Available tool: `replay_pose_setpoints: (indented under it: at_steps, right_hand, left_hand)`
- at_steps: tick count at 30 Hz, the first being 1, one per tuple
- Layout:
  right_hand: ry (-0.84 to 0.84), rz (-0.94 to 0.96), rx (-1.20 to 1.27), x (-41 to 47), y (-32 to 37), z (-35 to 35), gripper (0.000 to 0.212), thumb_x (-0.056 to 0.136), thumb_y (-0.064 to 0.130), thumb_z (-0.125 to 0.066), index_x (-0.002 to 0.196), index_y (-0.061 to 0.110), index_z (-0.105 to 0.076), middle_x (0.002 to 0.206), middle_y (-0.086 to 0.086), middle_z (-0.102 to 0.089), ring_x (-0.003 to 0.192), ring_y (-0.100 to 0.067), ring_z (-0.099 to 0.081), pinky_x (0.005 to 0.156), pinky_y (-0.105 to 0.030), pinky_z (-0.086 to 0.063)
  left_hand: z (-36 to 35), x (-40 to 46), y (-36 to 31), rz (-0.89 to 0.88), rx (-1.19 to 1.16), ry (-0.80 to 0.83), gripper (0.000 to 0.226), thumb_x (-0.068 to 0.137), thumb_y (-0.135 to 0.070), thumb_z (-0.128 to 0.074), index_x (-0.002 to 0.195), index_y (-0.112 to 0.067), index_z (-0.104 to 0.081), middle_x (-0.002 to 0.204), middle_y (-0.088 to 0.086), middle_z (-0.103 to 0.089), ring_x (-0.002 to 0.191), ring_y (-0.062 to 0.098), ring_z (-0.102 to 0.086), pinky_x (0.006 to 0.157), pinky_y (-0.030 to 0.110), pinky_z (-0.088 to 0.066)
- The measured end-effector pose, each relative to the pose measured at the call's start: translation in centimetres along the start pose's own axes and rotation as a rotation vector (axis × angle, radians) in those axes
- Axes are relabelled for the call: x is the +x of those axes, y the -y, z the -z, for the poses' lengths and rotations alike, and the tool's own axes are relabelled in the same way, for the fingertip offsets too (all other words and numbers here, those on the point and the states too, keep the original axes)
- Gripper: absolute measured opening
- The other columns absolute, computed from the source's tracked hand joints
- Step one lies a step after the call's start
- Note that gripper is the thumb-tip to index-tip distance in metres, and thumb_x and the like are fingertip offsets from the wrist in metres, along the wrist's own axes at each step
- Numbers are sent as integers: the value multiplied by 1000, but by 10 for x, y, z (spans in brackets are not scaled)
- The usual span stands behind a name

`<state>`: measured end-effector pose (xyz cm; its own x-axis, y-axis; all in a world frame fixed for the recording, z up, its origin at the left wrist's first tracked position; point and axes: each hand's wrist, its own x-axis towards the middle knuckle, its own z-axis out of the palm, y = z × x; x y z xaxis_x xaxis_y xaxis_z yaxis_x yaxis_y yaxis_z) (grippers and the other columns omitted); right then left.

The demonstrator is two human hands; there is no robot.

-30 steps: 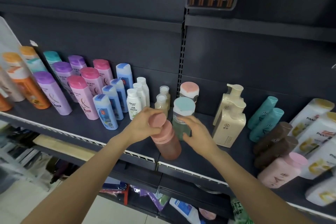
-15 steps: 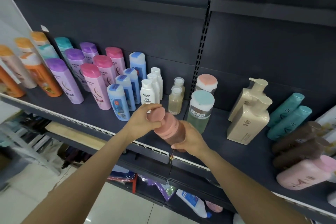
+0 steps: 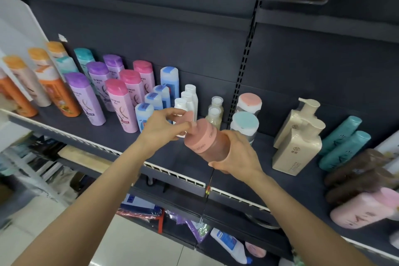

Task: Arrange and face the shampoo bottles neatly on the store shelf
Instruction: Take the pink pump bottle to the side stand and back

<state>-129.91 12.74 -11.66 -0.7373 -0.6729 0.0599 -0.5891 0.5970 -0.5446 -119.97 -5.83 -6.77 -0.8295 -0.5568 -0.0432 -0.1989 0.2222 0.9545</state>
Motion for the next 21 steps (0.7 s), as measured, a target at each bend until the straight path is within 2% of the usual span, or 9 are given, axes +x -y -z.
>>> replay_pose_setpoints:
  at_steps: [2, 4, 6, 9, 12, 15, 17, 19, 21]
  right_hand:
    - [-19, 2, -10, -1, 4, 6, 84, 58, 44, -81, 130, 28, -41, 121, 8, -47, 112, -11, -45, 79, -27, -41]
    - [-34, -1, -6, -3, 8, 12, 84, 58, 45, -81, 130, 28, -42, 117, 9, -48, 107, -10, -46, 77, -26, -39]
    - [-47, -6, 13, -4, 11, 18, 84, 56, 46, -81, 128, 27, -43, 114, 9, -49, 103, -10, -48, 76, -26, -41]
    - [-66, -44, 139, -3, 12, 25, 83, 54, 46, -82, 126, 25, -46, 112, 8, -53, 102, -12, -52, 81, -30, -47]
    - [-67, -47, 269, 0, 16, 34, 75, 55, 43, -84, 120, 26, -50, 107, 9, -55, 98, -10, -53, 79, -27, -47]
    - [-26, -8, 350, 6, 22, 40, 62, 57, 38, -85, 109, 30, -52, 101, 11, -60, 93, -9, -58, 75, -25, -48]
    - [18, 16, 387, 11, 29, 39, 58, 57, 36, -85, 105, 32, -53, 98, 13, -64, 90, -8, -61, 73, -23, -48]
    - [56, 37, 409, 15, 38, 35, 56, 57, 36, -85, 104, 32, -54, 96, 14, -65, 88, -7, -62, 70, -22, -48]
    - [100, 57, 429, 18, 51, 29, 56, 58, 33, -85, 105, 31, -54, 95, 15, -63, 88, -7, -61, 67, -19, -46]
  left_hand:
    - [0, -2, -10, -1, 10, -15, 23, 72, -28, -78, 90, -31, -64, 82, -4, -68, 63, 7, -64, 60, 19, -52]
    - [0, -3, -19, -8, 5, -17, 28, 76, -33, -75, 100, -25, -65, 86, -1, -71, 60, 3, -62, 60, 18, -53]
    - [0, -4, -27, -21, -6, -4, 43, 78, -35, -73, 116, -21, -61, 97, -3, -69, 70, 3, -65, 64, 19, -56]
    - [-2, -6, -35, -69, 20, -8, 68, 70, -44, -77, 129, -30, -48, 112, -15, -59, 98, 8, -62, 84, 30, -55]
    - [-9, -9, -36, -34, 19, -26, 80, 68, -42, -80, 136, -28, -39, 121, -15, -54, 101, 6, -59, 90, 30, -48]
    - [-17, -15, -36, 2, 44, 73, 80, 58, -51, -78, 127, -25, -49, 110, -18, -62, 101, 0, -59, 87, 26, -48]
    - [-16, -18, -35, -1, 4, 76, 60, 65, -43, -79, 117, -24, -57, 98, -19, -67, 96, 2, -62, 81, 18, -49]
    - [-8, -22, -35, 0, -30, 18, 39, 73, -35, -78, 106, -22, -62, 77, -22, -66, 79, 3, -61, 67, 11, -46]
    - [4, -27, -31, 1, -36, -30, 53, 63, -45, -80, 106, -20, -63, 87, -13, -71, 85, 15, -65, 77, 24, -54]
